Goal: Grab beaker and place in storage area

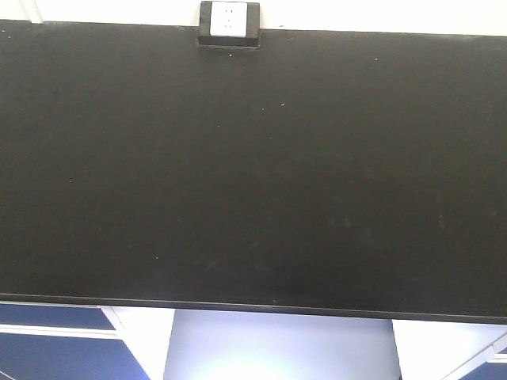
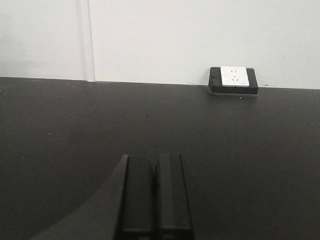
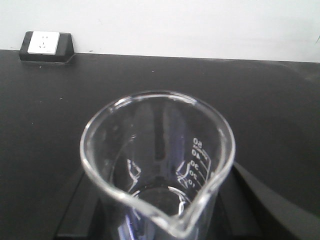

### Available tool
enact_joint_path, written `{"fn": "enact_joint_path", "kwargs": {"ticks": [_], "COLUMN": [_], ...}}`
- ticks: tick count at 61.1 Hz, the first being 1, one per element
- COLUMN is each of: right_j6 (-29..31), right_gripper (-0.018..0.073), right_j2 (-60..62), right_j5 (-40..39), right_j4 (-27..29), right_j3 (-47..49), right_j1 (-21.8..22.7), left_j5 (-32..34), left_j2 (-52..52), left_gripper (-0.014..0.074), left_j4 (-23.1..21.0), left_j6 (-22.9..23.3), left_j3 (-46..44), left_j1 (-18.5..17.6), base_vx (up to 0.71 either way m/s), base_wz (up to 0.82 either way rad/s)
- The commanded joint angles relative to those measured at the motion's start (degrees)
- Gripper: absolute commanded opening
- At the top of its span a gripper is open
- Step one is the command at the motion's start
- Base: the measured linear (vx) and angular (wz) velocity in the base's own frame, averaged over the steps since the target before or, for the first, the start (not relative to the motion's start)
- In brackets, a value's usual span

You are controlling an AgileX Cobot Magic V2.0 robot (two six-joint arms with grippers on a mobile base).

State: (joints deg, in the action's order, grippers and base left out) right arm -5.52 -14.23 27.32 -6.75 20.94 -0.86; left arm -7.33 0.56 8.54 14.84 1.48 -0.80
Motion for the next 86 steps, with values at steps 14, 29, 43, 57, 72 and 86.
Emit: {"fn": "enact_joint_path", "kwargs": {"ticks": [14,29,43,57,72,86], "right_j6": [0.4,0.4,0.6,0.6,0.2,-1.5], "right_gripper": [0.0000,0.0000,0.0000,0.0000,0.0000,0.0000], "right_j2": [-0.5,-0.5,-5.4,-28.6,-61.3,-86.9], "right_j5": [-4.8,-6.9,-23.2,-43.9,-71.1,-101.4], "right_j4": [-0.5,-0.6,-5.0,-7.0,-7.0,-7.2], "right_j3": [1.6,1.6,1.6,1.6,1.6,1.6], "right_j1": [0.1,0.1,0.1,0.1,0.1,0.1], "left_j5": [4.6,4.6,4.6,4.6,4.6,4.6], "left_j2": [1.0,1.0,1.0,1.0,1.0,1.0], "left_gripper": [-0.0008,-0.0008,-0.0008,-0.0008,-0.0008,-0.0008], "left_j4": [-0.3,-0.3,-0.3,-0.3,-0.3,-0.3], "left_j6": [0.3,0.3,0.3,0.3,0.3,0.3], "left_j3": [1.3,1.3,1.3,1.3,1.3,1.3], "left_j1": [-0.4,-0.4,-0.4,-0.4,-0.4,-0.4], "base_vx": [0.00,0.00,0.00,0.00,0.00,0.00], "base_wz": [0.00,0.00,0.00,0.00,0.00,0.00]}}
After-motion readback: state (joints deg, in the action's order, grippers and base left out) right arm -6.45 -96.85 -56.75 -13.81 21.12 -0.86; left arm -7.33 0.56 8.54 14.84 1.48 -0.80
